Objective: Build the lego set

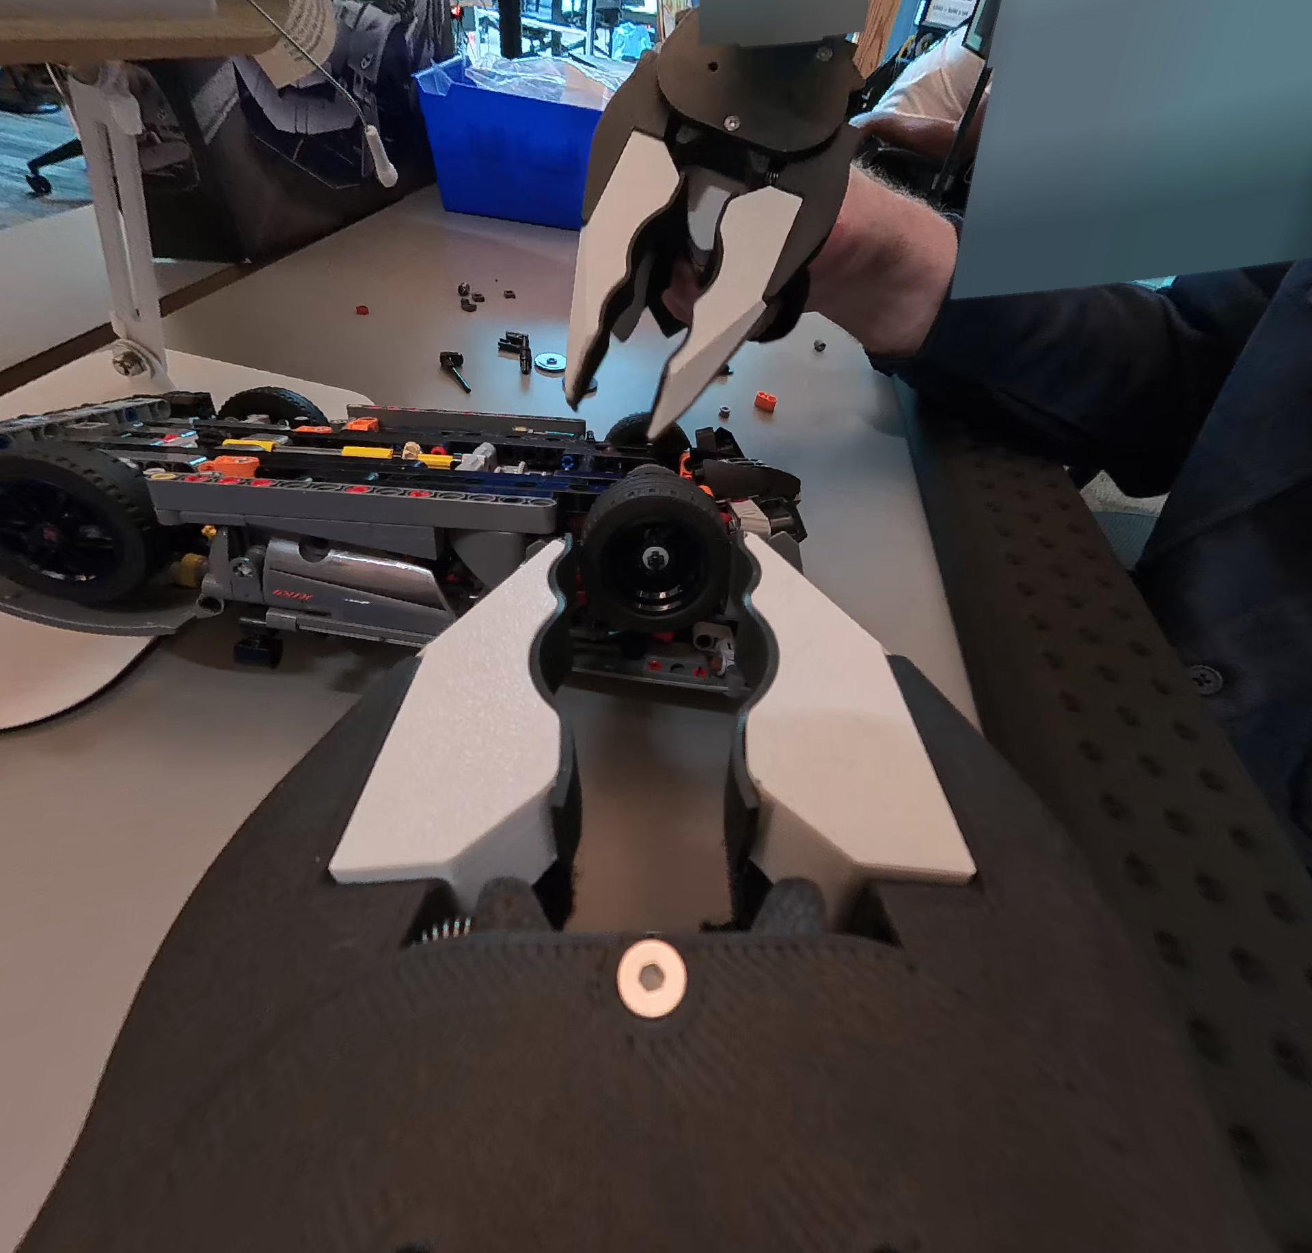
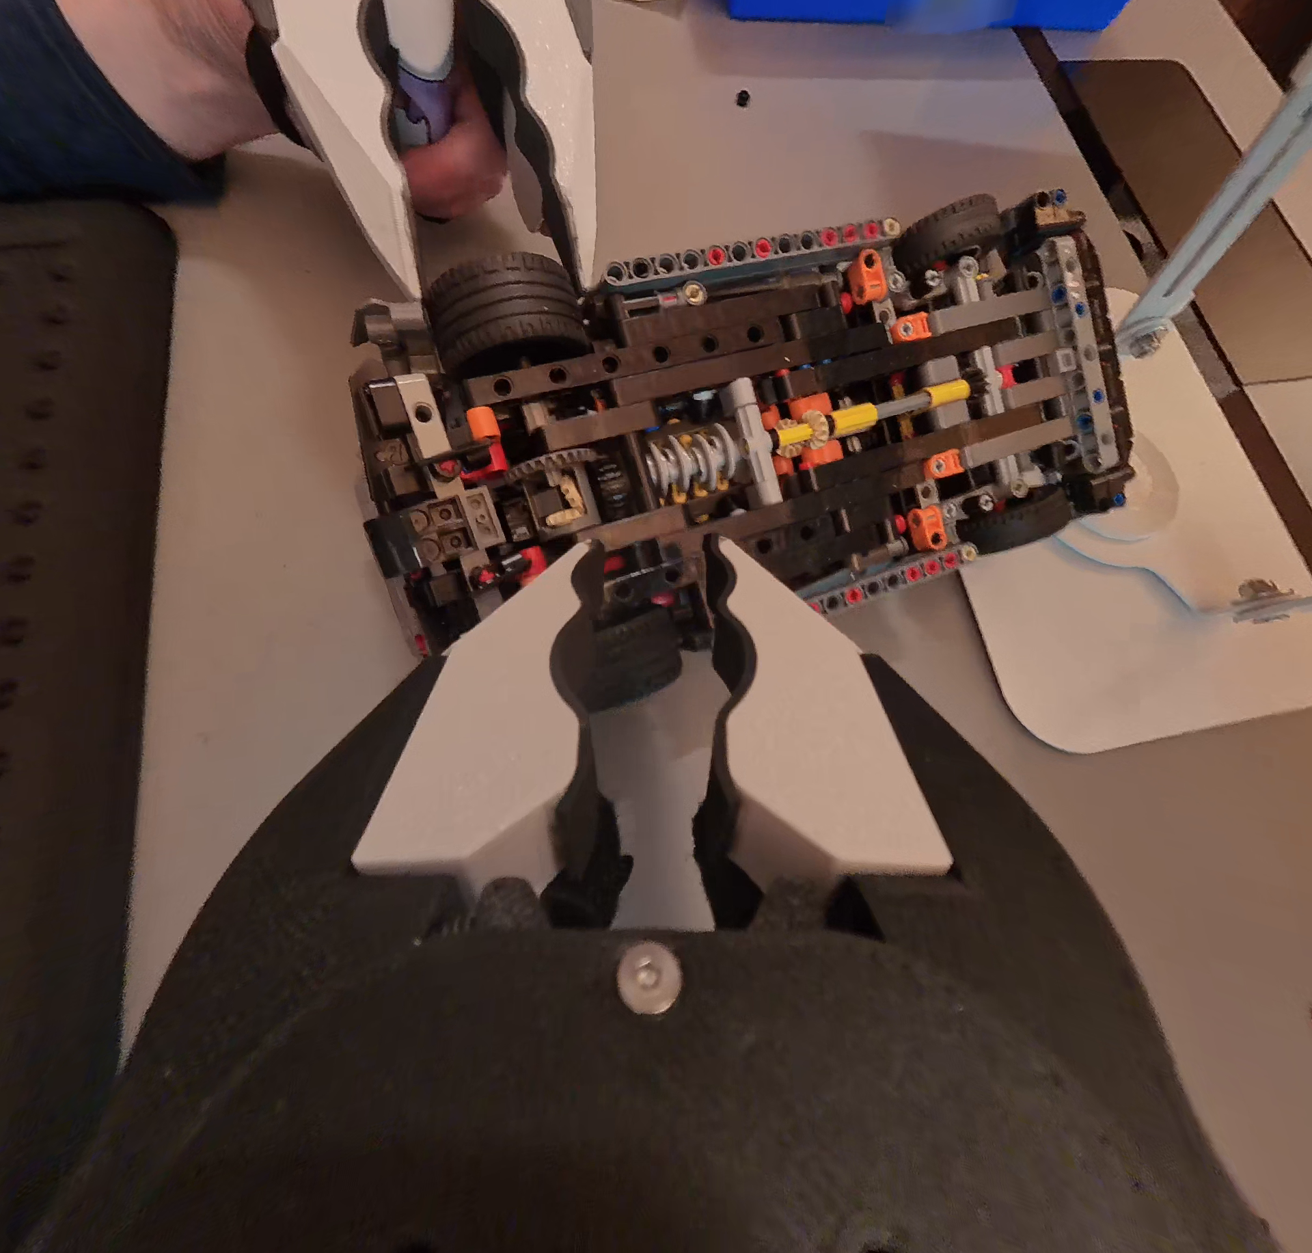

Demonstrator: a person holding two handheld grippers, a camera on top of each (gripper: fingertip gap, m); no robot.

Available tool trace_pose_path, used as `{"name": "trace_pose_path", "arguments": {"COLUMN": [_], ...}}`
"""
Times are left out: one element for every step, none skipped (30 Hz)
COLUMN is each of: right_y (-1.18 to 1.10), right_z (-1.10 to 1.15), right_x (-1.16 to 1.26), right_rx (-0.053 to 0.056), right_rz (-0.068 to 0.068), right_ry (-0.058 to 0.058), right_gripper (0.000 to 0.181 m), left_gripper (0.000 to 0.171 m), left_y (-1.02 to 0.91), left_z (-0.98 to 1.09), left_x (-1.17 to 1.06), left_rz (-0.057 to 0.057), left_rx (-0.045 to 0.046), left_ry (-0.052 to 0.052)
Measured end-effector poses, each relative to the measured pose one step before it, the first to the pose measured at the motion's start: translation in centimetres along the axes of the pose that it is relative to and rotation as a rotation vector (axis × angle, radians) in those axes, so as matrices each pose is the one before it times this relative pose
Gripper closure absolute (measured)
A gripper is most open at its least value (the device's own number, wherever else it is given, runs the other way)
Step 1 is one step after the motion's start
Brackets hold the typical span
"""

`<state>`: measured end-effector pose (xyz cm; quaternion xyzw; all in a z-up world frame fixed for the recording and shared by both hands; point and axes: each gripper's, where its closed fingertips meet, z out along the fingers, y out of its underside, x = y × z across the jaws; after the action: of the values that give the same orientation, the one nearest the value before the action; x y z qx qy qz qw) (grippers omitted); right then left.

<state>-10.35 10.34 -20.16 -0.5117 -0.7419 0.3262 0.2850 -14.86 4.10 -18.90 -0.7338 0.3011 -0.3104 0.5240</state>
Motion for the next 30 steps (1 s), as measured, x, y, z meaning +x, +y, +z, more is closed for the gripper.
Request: {"name": "trace_pose_path", "arguments": {"right_y": [0.229, 0.348, 0.502, 0.576, 0.441, 0.256, 0.215, 0.200, 0.145, 0.156, 0.153, 0.064, -0.016, -0.004, 0.099, 0.230, 0.203, 0.082, -0.046, -0.057, -0.048, -0.045, -0.029, -0.041, -0.077, -0.092, -0.076, -0.062, -0.033, 0.023], "right_z": [-0.346, -0.315, -0.262, -0.230, -0.214, -0.159, -0.050, 0.054, 0.151, 0.189, 0.166, 0.053, -0.093, -0.125, -0.053, 0.048, 0.104, 0.127, 0.132, 0.127, 0.103, 0.089, 0.070, 0.022, -0.035, -0.064, -0.050, -0.025, 0.014, 0.046], "right_x": [0.316, 0.211, 0.197, 0.360, 0.357, 0.079, -0.123, -0.168, -0.293, -0.335, -0.271, -0.161, -0.009, -0.056, -0.209, -0.095, 0.066, 0.084, -0.004, 0.015, 0.050, 0.012, -0.020, 0.035, 0.079, 0.089, 0.083, 0.066, 0.027, 0.005], "right_rx": [0.0011, -0.0011, -0.0088, -0.0146, -0.0086, -0.0009, -0.0033, -0.0050, -0.0029, -0.0056, -0.0076, -0.0032, 0.0010, 0.0031, 0.0000, -0.0070, -0.0086, -0.0038, 0.0010, 0.0017, 0.0016, 0.0028, 0.0026, 0.0040, 0.0073, 0.0089, 0.0079, 0.0056, 0.0024, -0.0010], "right_rz": [0.0203, 0.0294, 0.0357, 0.0323, 0.0207, 0.0140, 0.0150, 0.0142, 0.0104, 0.0057, 0.0016, 0.0003, -0.0008, -0.0018, 0.0011, 0.0053, 0.0041, 0.0015, 0.0010, 0.0005, 0.0021, 0.0049, 0.0046, 0.0046, 0.0085, 0.0115, 0.0098, 0.0062, 0.0025, -0.0002], "right_ry": [0.0012, -0.0122, -0.0178, -0.0058, 0.0007, -0.0112, -0.0200, -0.0211, -0.0253, -0.0257, -0.0183, -0.0094, 0.0000, -0.0038, -0.0146, -0.0114, -0.0012, 0.0002, -0.0035, -0.0014, 0.0018, -0.0034, -0.0060, -0.0027, -0.0021, -0.0027, -0.0015, -0.0003, 0.0002, 0.0002], "right_gripper": [0.155, 0.154, 0.151, 0.149, 0.149, 0.149, 0.150, 0.150, 0.150, 0.150, 0.149, 0.148, 0.146, 0.146, 0.145, 0.144, 0.143, 0.140, 0.138, 0.136, 0.133, 0.132, 0.133, 0.133, 0.134, 0.136, 0.138, 0.139, 0.140, 0.140], "left_gripper": [0.132, 0.132, 0.132, 0.132, 0.132, 0.132, 0.132, 0.132, 0.132, 0.132, 0.132, 0.132, 0.133, 0.133, 0.133, 0.133, 0.133, 0.133, 0.133, 0.133, 0.133, 0.133, 0.133, 0.133, 0.133, 0.133, 0.133, 0.133, 0.133, 0.133], "left_y": [-0.001, 0.023, 0.001, 0.003, 0.016, 0.004, 0.016, 0.046, 0.045, 0.005, 0.014, 0.021, -0.010, -0.026, -0.022, 0.008, 0.016, 0.009, -0.010, -0.001, -0.027, -0.020, -0.011, -0.007, -0.016, -0.006, -0.017, -0.015, -0.037, -0.012], "left_z": [0.005, -0.016, -0.032, -0.040, -0.059, -0.071, -0.051, -0.066, -0.092, -0.113, -0.110, -0.107, -0.097, -0.075, -0.047, -0.026, 0.004, 0.011, 0.017, 0.001, -0.031, -0.053, -0.058, -0.039, -0.016, 0.001, 0.000, -0.005, 0.006, 0.011], "left_x": [-0.009, -0.016, -0.010, -0.018, -0.034, -0.032, -0.024, -0.026, -0.034, -0.051, -0.067, -0.065, -0.084, -0.070, -0.038, -0.016, 0.001, 0.003, 0.018, -0.017, -0.032, -0.076, -0.074, -0.080, -0.033, -0.026, -0.023, -0.025, -0.021, -0.023], "left_rz": [-0.0037, -0.0022, -0.0032, -0.0030, -0.0017, -0.0026, -0.0026, -0.0014, -0.0028, -0.0034, -0.0033, -0.0033, -0.0047, -0.0054, -0.0057, -0.0036, -0.0027, -0.0015, -0.0009, -0.0009, -0.0025, -0.0056, -0.0069, -0.0070, -0.0062, -0.0047, -0.0072, -0.0106, -0.0097, -0.0064], "left_rx": [0.00178, 0.00042, 0.00087, 0.00084, 0.00012, 0.00134, 0.00079, -0.00208, -0.00161, 0.00030, 0.00030, 0.00046, 0.00242, 0.00485, 0.00386, 0.00215, 0.00043, 0.00032, 0.00045, 0.00044, 0.00296, 0.00340, 0.00341, 0.00392, 0.00391, 0.00307, 0.00268, 0.00256, 0.00264, 0.00212], "left_ry": [0.0022, 0.0014, 0.0010, 0.0010, 0.0004, 0.0004, 0.0007, 0.0006, 0.0002, -0.0008, -0.0018, -0.0014, -0.0015, -0.0005, 0.0013, 0.0022, 0.0021, 0.0012, 0.0009, 0.0004, -0.0003, -0.0003, -0.0002, 0.0006, 0.0019, 0.0019, 0.0022, 0.0034, 0.0030, 0.0018]}}
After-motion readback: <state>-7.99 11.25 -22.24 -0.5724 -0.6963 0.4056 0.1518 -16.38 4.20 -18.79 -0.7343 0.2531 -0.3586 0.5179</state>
